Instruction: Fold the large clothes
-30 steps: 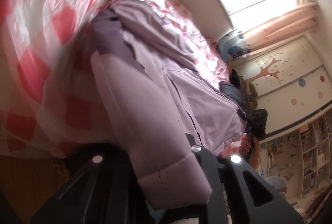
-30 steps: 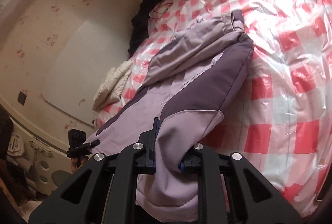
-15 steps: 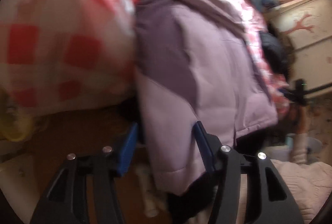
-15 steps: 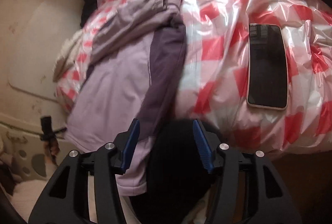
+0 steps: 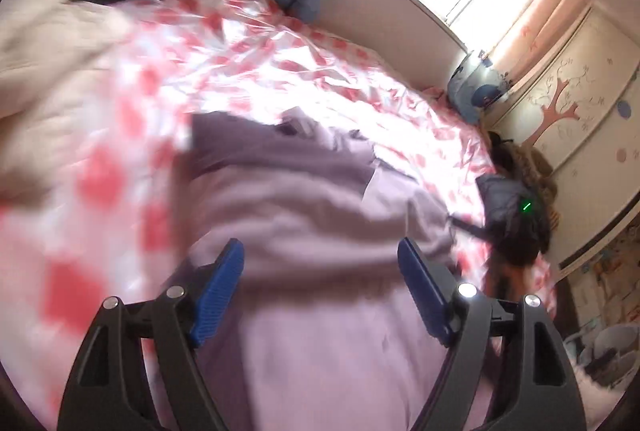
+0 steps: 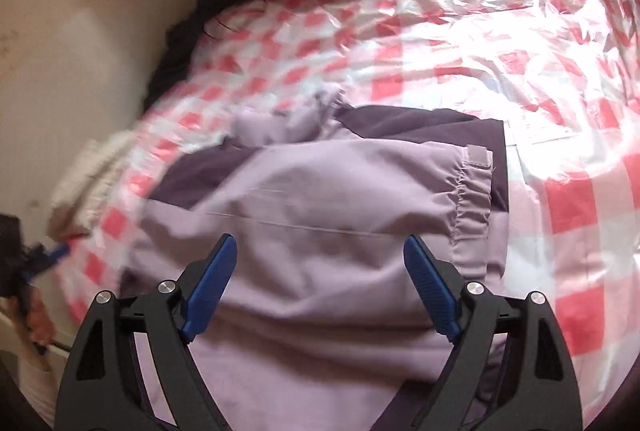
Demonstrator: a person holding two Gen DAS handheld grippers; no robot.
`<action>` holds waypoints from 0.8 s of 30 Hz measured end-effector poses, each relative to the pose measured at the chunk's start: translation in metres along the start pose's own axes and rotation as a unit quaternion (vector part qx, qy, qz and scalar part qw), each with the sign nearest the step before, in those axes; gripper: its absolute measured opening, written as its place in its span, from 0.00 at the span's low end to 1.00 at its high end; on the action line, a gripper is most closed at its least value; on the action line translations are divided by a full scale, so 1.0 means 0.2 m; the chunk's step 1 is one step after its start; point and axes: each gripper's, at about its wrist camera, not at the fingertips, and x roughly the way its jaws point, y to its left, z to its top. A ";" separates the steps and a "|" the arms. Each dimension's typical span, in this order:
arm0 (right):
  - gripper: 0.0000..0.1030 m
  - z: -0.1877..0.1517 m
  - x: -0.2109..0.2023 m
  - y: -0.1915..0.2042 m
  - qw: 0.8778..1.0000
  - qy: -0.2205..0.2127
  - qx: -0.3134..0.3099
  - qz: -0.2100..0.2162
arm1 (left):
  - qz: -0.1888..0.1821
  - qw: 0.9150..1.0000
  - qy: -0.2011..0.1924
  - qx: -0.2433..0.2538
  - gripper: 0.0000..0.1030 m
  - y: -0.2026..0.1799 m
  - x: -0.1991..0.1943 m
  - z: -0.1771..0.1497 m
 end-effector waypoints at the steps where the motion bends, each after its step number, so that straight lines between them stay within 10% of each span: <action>1: 0.79 0.00 0.12 -0.02 0.999 0.021 0.000 -0.026 | 0.001 1.000 -0.003 -0.013 0.74 -0.02 0.14 0.05; 6: 0.80 0.05 0.34 -0.08 0.997 0.055 0.021 -0.048 | 0.082 0.991 0.096 -0.047 0.74 0.15 0.85 0.12; 12: 0.83 0.16 0.03 0.07 0.995 -0.086 -0.034 -0.047 | 0.044 0.998 -0.006 -0.039 0.81 0.09 0.62 0.21; 16: 0.84 0.22 0.50 -0.06 0.996 0.049 0.006 -0.070 | 0.060 0.995 0.044 -0.066 0.83 0.26 0.83 0.17; 18: 0.84 0.19 0.61 -0.09 0.996 0.050 -0.006 -0.071 | 0.071 0.996 0.044 -0.044 0.83 0.24 0.83 0.14; 24: 0.84 0.10 0.09 -0.05 0.998 0.037 0.036 0.025 | 0.022 0.996 0.050 -0.071 0.83 0.19 0.31 0.02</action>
